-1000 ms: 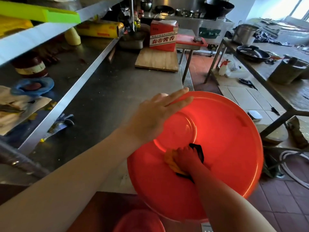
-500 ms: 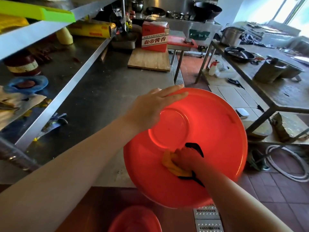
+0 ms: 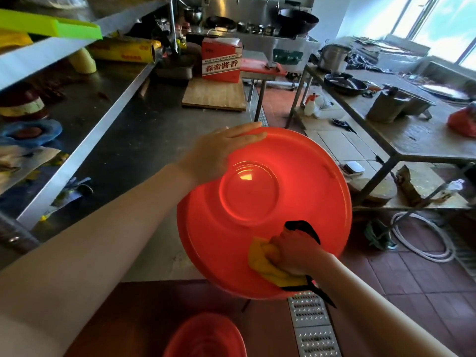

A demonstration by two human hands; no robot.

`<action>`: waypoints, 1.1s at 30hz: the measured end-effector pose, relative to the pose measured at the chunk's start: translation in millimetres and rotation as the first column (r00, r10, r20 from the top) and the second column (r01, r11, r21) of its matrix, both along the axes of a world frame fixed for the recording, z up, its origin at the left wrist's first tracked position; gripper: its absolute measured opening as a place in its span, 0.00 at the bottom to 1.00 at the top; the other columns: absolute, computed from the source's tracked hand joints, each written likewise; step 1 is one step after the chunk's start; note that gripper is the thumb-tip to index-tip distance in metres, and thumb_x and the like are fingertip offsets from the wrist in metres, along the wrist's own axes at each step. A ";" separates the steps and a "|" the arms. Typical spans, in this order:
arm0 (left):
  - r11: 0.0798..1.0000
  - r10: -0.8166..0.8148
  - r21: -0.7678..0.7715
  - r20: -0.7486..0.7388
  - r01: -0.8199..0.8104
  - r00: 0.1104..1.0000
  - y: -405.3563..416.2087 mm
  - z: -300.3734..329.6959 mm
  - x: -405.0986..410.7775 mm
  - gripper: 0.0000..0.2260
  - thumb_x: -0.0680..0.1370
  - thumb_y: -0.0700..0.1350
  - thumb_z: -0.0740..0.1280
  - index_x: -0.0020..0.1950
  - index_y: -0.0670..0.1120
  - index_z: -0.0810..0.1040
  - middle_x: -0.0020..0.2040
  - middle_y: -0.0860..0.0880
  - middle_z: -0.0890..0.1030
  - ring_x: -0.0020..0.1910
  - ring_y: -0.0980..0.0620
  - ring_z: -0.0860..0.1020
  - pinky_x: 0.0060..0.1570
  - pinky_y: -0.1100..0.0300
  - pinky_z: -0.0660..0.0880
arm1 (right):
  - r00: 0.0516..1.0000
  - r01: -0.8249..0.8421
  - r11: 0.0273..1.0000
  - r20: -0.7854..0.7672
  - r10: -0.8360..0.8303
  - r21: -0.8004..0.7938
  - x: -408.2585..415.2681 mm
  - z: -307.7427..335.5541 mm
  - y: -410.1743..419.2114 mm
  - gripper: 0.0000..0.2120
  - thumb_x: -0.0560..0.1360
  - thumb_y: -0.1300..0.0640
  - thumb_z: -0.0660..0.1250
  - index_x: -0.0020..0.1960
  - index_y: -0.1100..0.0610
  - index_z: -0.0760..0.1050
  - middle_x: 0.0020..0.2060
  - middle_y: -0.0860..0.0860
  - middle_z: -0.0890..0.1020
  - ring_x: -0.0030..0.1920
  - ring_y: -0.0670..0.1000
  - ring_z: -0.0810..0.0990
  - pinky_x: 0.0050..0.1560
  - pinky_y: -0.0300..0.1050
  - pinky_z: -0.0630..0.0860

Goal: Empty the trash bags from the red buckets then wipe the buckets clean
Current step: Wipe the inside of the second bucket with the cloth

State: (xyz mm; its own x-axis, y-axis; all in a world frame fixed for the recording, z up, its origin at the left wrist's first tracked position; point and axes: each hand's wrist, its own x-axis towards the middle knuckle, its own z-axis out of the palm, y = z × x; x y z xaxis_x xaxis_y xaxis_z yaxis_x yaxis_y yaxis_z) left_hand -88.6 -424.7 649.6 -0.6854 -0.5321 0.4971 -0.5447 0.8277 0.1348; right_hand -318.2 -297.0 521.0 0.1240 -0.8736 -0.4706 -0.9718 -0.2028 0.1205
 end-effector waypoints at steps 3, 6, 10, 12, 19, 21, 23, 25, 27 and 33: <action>0.999 -0.006 0.032 -0.022 0.007 1.000 -8.2 -1.1 -0.6 0.29 0.77 0.35 0.60 0.77 0.54 0.66 0.78 0.52 0.64 0.74 0.48 0.67 0.70 0.51 0.62 | 0.998 -0.021 0.999 0.054 0.022 -0.024 -7.3 16.4 14.4 0.25 0.79 0.37 0.52 0.68 0.50 0.70 0.64 0.54 0.75 0.63 0.56 0.73 0.65 0.50 0.65; 0.996 -0.006 0.093 -0.020 0.007 1.000 -19.2 -1.1 1.2 0.34 0.76 0.29 0.63 0.77 0.56 0.66 0.78 0.54 0.63 0.72 0.58 0.63 0.67 0.61 0.60 | 0.995 -0.072 0.997 0.070 0.073 -0.013 -12.4 36.4 27.2 0.24 0.79 0.38 0.55 0.70 0.48 0.68 0.65 0.51 0.74 0.64 0.55 0.72 0.66 0.49 0.63; 0.993 -0.012 0.115 -0.021 0.015 1.000 -24.4 0.3 4.0 0.31 0.79 0.32 0.63 0.77 0.57 0.64 0.78 0.57 0.60 0.71 0.64 0.58 0.65 0.69 0.56 | 0.987 -0.149 0.989 0.058 0.149 -0.007 -19.0 59.8 41.3 0.31 0.75 0.39 0.61 0.75 0.47 0.62 0.69 0.49 0.69 0.70 0.53 0.66 0.72 0.49 0.56; 0.994 -0.007 0.108 -0.016 0.009 1.000 -26.6 -0.4 5.4 0.31 0.79 0.33 0.63 0.77 0.58 0.64 0.78 0.60 0.59 0.71 0.65 0.57 0.64 0.72 0.55 | 0.983 -0.181 0.983 0.028 0.181 0.009 -24.0 66.5 45.2 0.36 0.73 0.37 0.63 0.77 0.45 0.58 0.72 0.48 0.66 0.73 0.52 0.63 0.75 0.50 0.52; 0.988 -0.005 0.156 -0.026 0.009 1.000 -33.4 -1.2 11.8 0.34 0.76 0.29 0.61 0.77 0.58 0.64 0.78 0.58 0.60 0.73 0.61 0.59 0.68 0.68 0.57 | 0.928 -0.330 0.943 -0.193 0.318 -0.031 -38.3 72.3 49.7 0.41 0.72 0.52 0.68 0.79 0.46 0.50 0.76 0.50 0.61 0.77 0.54 0.57 0.77 0.53 0.47; 0.986 0.012 0.166 -0.037 -0.006 0.999 -34.1 -1.7 14.6 0.35 0.76 0.29 0.60 0.77 0.58 0.64 0.78 0.58 0.60 0.73 0.64 0.57 0.66 0.75 0.52 | 0.880 -0.428 0.899 -0.266 0.392 -0.092 -44.0 65.7 43.8 0.44 0.67 0.53 0.74 0.77 0.47 0.57 0.73 0.55 0.68 0.74 0.59 0.65 0.75 0.59 0.55; 0.986 0.027 0.167 -0.047 -0.018 0.999 -33.9 -2.0 16.2 0.34 0.77 0.30 0.60 0.77 0.58 0.64 0.78 0.56 0.61 0.73 0.63 0.57 0.68 0.70 0.53 | 0.856 -0.477 0.862 -0.312 0.413 -0.168 -50.2 57.3 35.4 0.48 0.58 0.52 0.80 0.74 0.47 0.63 0.65 0.58 0.77 0.66 0.61 0.75 0.69 0.61 0.68; 0.985 0.035 0.171 -0.055 -0.025 0.998 -33.4 -1.5 15.7 0.33 0.77 0.30 0.60 0.77 0.58 0.64 0.78 0.56 0.61 0.73 0.62 0.57 0.69 0.64 0.55 | 0.837 -0.518 0.832 -0.320 0.444 -0.199 -55.6 49.1 28.9 0.47 0.56 0.51 0.80 0.72 0.48 0.65 0.61 0.58 0.79 0.63 0.62 0.77 0.67 0.61 0.71; 0.986 0.036 0.165 -0.059 -0.026 0.998 -32.6 -1.1 13.5 0.34 0.77 0.30 0.60 0.77 0.59 0.64 0.78 0.57 0.61 0.73 0.62 0.58 0.68 0.62 0.57 | 0.810 -0.563 0.799 -0.332 0.483 -0.210 -56.3 45.9 26.9 0.42 0.57 0.53 0.79 0.69 0.50 0.68 0.53 0.57 0.82 0.57 0.63 0.80 0.66 0.60 0.72; 0.999 0.031 0.025 0.056 -0.033 0.998 -31.6 -1.8 5.8 0.37 0.76 0.30 0.61 0.78 0.61 0.59 0.79 0.59 0.56 0.74 0.44 0.66 0.59 0.52 0.74 | 0.733 -0.659 0.725 -0.391 0.557 -0.202 -52.2 29.7 31.0 0.29 0.61 0.59 0.74 0.61 0.54 0.74 0.38 0.54 0.81 0.40 0.59 0.81 0.53 0.57 0.79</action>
State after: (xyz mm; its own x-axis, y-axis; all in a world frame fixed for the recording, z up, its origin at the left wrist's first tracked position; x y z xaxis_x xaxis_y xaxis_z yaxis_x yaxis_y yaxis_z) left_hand -82.8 -456.3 647.7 -0.6942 -0.5663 0.4443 -0.5780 0.8064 0.1249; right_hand -370.4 -266.0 550.7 0.5859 -0.7549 -0.2947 -0.5578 -0.6395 0.5291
